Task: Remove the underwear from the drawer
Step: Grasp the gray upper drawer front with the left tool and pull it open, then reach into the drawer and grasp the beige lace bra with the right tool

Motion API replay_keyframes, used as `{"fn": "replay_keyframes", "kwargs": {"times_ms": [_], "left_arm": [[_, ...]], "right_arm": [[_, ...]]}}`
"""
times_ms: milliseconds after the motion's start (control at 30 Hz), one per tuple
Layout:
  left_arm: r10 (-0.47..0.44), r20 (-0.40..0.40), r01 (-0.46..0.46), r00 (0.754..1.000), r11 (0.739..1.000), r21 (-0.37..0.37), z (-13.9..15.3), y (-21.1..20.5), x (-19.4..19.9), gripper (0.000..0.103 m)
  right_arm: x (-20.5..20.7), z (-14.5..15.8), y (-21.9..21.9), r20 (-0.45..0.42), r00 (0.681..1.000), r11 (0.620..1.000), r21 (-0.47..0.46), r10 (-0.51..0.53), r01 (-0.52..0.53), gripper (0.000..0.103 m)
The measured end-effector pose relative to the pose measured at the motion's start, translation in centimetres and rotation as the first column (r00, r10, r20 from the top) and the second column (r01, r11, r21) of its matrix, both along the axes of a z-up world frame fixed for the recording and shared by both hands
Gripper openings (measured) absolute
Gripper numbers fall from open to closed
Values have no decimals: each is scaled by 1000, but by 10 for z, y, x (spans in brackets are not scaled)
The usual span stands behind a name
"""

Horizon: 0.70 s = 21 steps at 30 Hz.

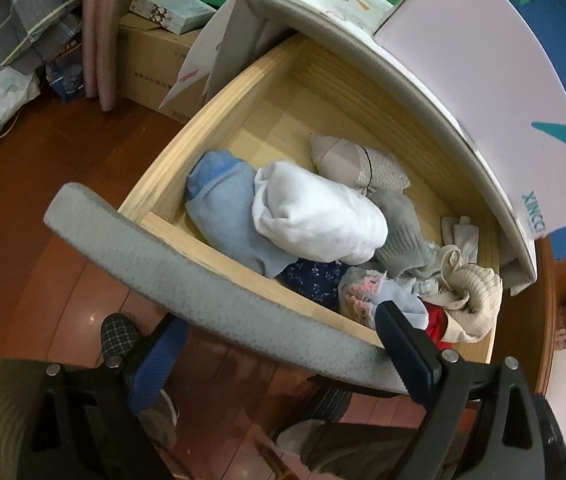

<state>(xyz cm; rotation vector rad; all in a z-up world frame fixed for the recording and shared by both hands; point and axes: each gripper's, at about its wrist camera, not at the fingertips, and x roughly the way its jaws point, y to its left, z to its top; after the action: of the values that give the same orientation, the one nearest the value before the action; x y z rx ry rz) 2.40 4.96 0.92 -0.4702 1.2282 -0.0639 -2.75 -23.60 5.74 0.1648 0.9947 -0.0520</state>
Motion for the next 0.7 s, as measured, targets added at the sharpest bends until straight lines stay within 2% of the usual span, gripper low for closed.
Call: {"fn": "replay_keyframes", "kwargs": {"times_ms": [233, 533, 700], "left_arm": [[-17, -32, 17, 999, 1000, 3, -4, 4, -12, 98], [-22, -33, 22, 999, 1000, 6, -4, 5, -17, 98], [-3, -41, 3, 999, 1000, 0, -4, 4, -17, 97]], "right_arm": [[12, -7, 4, -85, 996, 1000, 12, 25, -24, 102], [38, -13, -6, -177, 984, 997, 73, 7, 6, 102], [49, -19, -6, -217, 976, 990, 137, 13, 17, 102]]}}
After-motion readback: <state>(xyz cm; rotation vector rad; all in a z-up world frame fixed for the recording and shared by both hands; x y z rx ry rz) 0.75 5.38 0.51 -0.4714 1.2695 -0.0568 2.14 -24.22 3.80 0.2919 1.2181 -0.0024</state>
